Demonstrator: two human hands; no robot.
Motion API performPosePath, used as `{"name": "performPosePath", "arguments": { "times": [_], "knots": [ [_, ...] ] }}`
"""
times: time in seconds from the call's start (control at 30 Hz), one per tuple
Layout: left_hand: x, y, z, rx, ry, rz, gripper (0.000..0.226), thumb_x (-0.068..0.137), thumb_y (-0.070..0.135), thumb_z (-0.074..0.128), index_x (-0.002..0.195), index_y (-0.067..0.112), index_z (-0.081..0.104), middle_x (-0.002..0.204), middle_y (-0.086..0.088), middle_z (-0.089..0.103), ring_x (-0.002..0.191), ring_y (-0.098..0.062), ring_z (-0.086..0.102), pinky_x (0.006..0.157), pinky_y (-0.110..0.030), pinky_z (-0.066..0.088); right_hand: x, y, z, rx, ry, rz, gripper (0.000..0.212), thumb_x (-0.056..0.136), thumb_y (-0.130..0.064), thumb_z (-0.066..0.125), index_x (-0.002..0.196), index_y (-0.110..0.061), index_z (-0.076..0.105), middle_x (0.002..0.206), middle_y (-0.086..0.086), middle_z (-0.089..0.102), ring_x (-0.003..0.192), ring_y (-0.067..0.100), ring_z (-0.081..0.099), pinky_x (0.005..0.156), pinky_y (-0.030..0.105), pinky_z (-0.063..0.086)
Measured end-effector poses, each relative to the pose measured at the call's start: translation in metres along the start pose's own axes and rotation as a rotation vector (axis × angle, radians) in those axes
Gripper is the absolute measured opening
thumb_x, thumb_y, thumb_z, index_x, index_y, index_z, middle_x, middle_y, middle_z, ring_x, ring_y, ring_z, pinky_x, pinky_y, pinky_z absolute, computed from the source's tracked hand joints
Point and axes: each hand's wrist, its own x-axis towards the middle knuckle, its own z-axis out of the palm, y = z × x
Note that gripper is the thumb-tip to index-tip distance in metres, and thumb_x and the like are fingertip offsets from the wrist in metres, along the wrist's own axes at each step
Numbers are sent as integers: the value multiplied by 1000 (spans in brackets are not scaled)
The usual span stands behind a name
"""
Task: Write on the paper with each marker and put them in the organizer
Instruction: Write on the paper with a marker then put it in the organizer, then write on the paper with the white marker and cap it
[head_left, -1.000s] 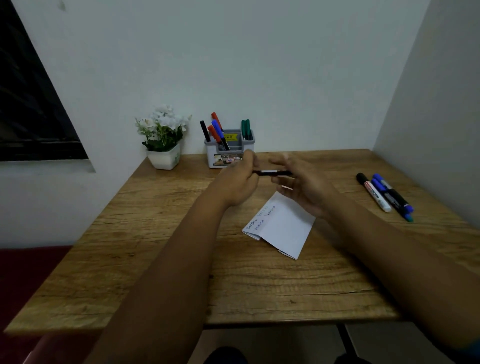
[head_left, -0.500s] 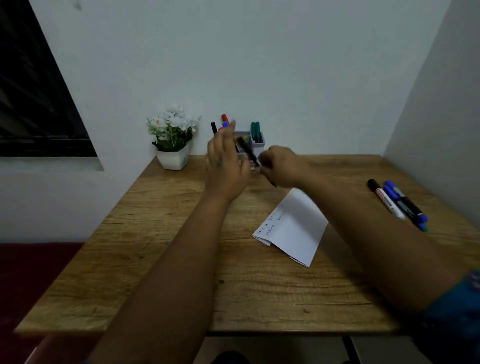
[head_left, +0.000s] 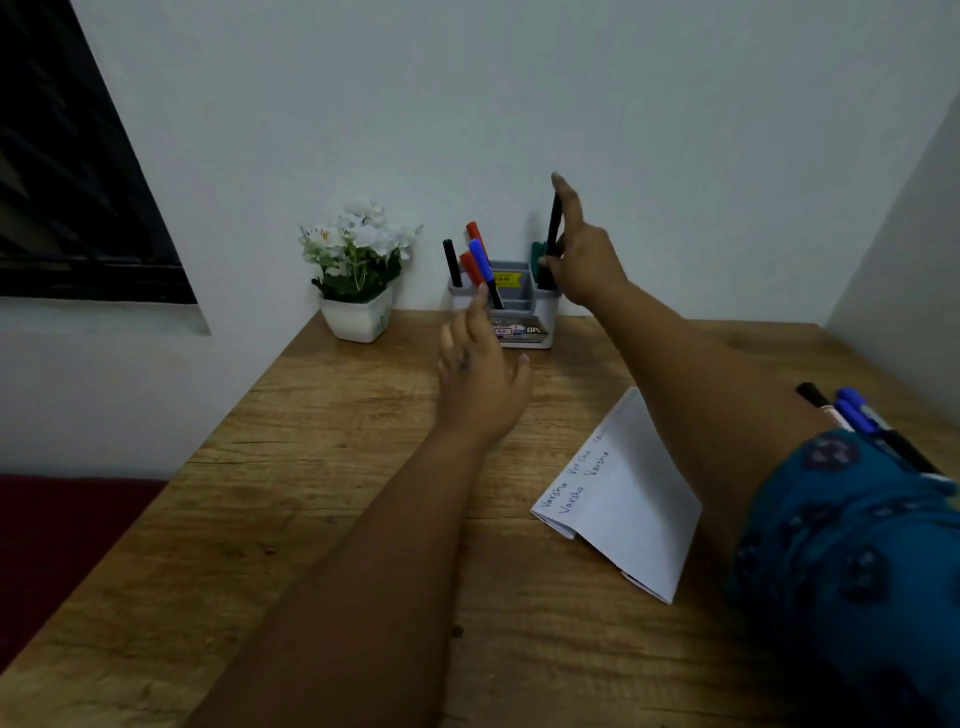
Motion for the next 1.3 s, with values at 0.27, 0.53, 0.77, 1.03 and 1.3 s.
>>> {"name": "performPosePath", "arguments": {
  "times": [0.27,0.53,0.77,1.03,1.3],
  "knots": [
    [-2,3,1,55,-112,46,75,88,28,58,149,16,18,145,-7,30,131,-22,23,103,-39,30,5,5,-15,-188,-48,40,51,99,-15,52,146,-29,38,131,13,52,124,33,41,102,48,39],
    [-19,45,2,85,-185,262,25,96,37,51,93,16,65,105,1,55,110,-21,37,89,-33,26,-111,54,-132,-289,-72,222,16,89,-13,67,104,-13,72,103,10,68,88,20,60,79,24,44],
    [-45,81,-3,-65,-396,324,25,85,15,53,108,23,60,122,5,55,122,-18,30,100,-35,23,-193,108,-178,-517,-35,507,16,88,-9,66,99,0,73,106,25,68,98,37,64,79,34,50],
    [-33,57,-19,-81,-286,167,24,86,17,61,108,25,63,113,5,56,122,-21,37,90,-30,31,-198,122,-166,-475,-30,600,19,89,-19,67,98,-3,70,92,16,66,81,28,61,70,32,51],
    [-39,60,-11,-12,-256,319,35,96,17,52,130,25,52,131,8,48,124,-9,39,102,-26,33,-204,79,-138,-299,-135,174,23,98,-24,53,118,-19,62,111,2,55,85,14,50,67,25,37]
  ]
}}
